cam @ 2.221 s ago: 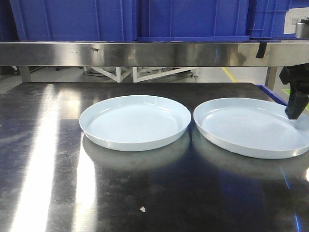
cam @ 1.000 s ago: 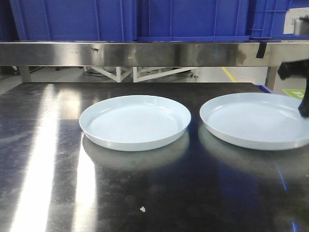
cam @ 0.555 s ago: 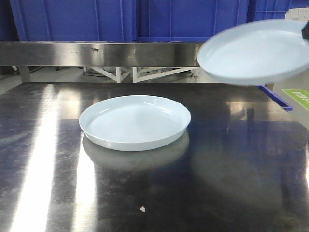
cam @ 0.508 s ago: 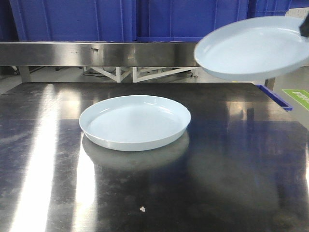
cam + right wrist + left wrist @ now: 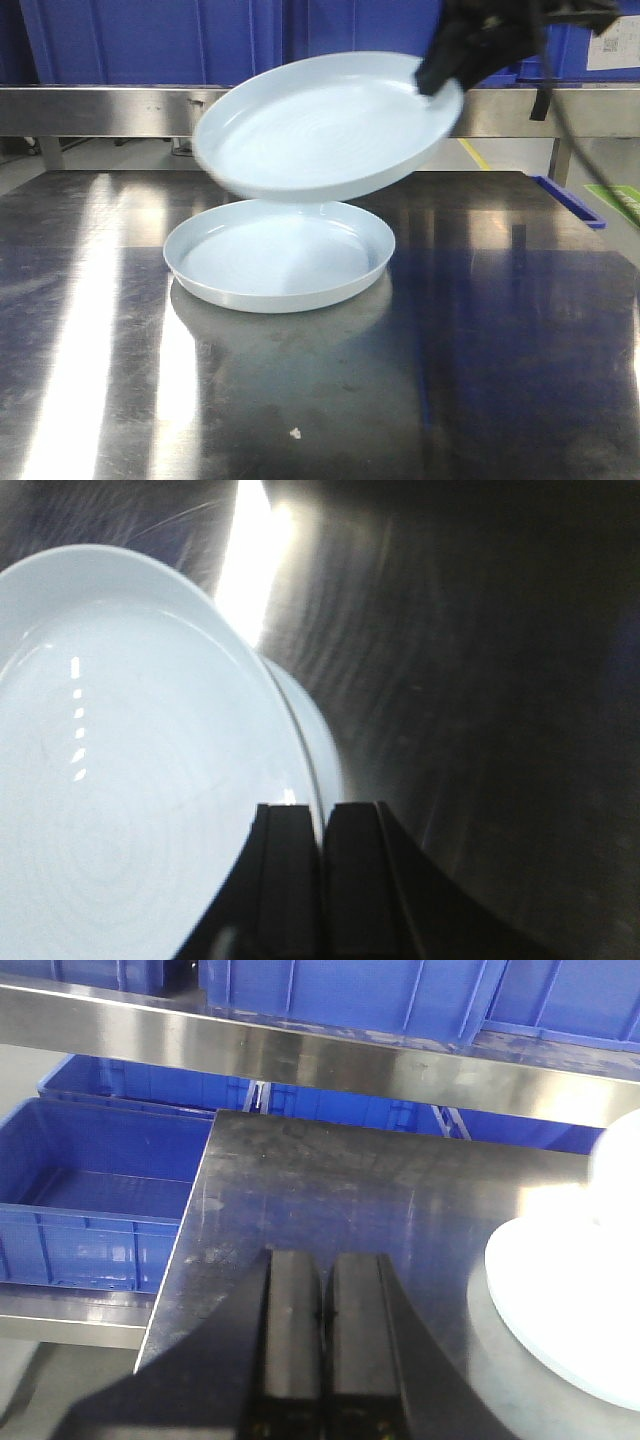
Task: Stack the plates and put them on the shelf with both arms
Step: 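Lift the plate with the right gripper and place it onto the other plate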
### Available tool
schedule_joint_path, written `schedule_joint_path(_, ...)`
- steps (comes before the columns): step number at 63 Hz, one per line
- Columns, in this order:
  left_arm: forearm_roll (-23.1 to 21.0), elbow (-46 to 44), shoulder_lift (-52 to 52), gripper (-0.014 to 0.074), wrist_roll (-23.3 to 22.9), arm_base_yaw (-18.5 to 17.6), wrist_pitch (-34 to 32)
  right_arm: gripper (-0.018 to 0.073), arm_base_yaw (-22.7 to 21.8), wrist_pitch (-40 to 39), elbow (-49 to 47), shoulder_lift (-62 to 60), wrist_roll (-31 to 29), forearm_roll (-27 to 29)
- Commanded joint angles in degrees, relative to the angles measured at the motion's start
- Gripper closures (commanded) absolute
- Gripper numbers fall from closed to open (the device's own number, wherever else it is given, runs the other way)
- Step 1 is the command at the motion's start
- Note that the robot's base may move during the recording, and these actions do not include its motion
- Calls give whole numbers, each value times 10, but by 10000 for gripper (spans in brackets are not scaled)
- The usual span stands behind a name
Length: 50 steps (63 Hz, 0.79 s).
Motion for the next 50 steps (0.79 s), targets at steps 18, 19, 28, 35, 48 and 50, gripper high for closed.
schedule_joint_path(18,-2,-18,4,505,-5,0,-52,511,25,-42,-50,47,-3,6)
schedule_joint_path(19,-2,-18,4,505,-5,0,-52,511,25,-42,-50,47,-3,6)
schedule_joint_path(28,-2,-18,4,505,-5,0,-52,502,25,-42,-50,55,-4,5)
schedule_joint_path(35,-2,-18,4,505,-5,0,-52,364,25,-46,-50,58,-4,5)
schedule_joint_path(48,-2,-18,4,505,-5,0,-52,34,25,-47,-50,59,-4,5)
schedule_joint_path(50,-2,-18,4,505,-5,0,-52,32,25,-45,-50,59,-4,5)
